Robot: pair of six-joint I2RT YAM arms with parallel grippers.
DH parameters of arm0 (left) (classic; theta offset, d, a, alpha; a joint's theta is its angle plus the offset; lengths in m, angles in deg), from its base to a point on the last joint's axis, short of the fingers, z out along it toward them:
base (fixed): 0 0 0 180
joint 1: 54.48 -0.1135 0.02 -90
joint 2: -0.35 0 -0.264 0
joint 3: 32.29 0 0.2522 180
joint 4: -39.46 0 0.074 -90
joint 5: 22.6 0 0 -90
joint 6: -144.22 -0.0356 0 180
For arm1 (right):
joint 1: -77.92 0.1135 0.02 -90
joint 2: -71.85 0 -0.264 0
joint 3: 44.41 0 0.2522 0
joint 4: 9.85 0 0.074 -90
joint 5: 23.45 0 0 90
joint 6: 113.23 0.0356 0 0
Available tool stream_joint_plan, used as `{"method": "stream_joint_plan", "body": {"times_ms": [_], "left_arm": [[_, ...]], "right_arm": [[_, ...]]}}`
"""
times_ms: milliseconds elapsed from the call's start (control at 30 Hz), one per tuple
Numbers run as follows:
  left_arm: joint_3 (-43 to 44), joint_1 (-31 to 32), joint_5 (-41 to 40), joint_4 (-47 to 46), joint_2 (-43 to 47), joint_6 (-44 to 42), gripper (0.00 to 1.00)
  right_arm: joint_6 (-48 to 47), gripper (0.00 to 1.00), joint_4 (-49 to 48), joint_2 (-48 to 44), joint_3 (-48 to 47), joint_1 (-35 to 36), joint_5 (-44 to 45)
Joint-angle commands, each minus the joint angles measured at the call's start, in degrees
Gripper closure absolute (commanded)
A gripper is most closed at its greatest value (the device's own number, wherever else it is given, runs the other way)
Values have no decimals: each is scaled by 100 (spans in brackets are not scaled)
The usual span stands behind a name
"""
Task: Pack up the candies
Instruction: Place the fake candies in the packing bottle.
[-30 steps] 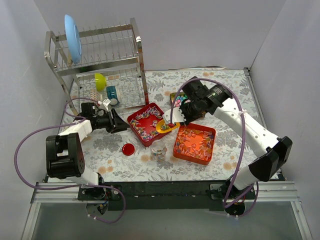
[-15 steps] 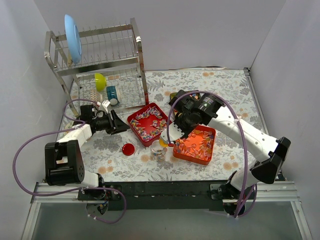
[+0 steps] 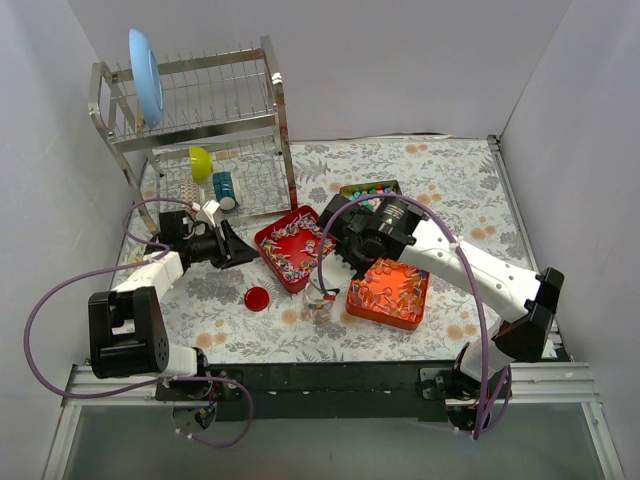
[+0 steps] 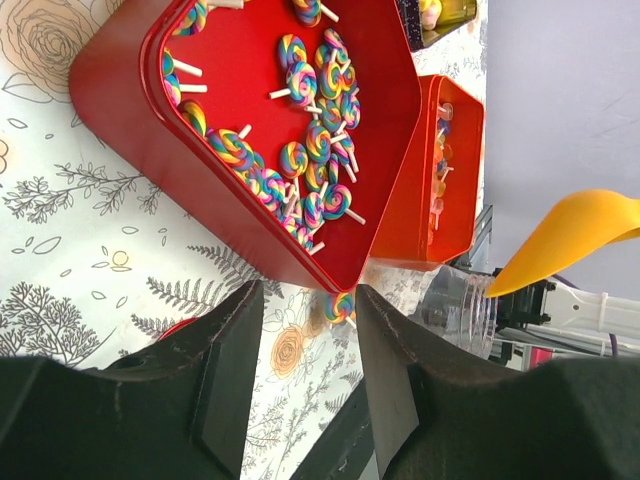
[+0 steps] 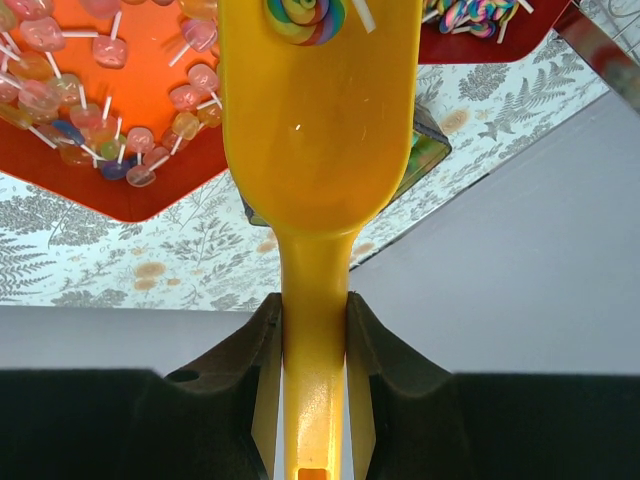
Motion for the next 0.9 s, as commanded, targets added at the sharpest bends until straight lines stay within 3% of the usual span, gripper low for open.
{"method": "stream_joint_plan", "body": {"times_ms": [0, 333, 867], "left_arm": [[-132, 22, 26, -124, 315, -72, 59], [-79, 22, 78, -177, 218, -28, 58], [-9, 233, 122, -177, 253, -28, 58]], "right_arm": [[92, 99, 14, 61, -363, 209, 622], [48, 99, 128, 229, -645, 569, 1167], [136, 99, 31, -79, -294, 1087, 1571]]}}
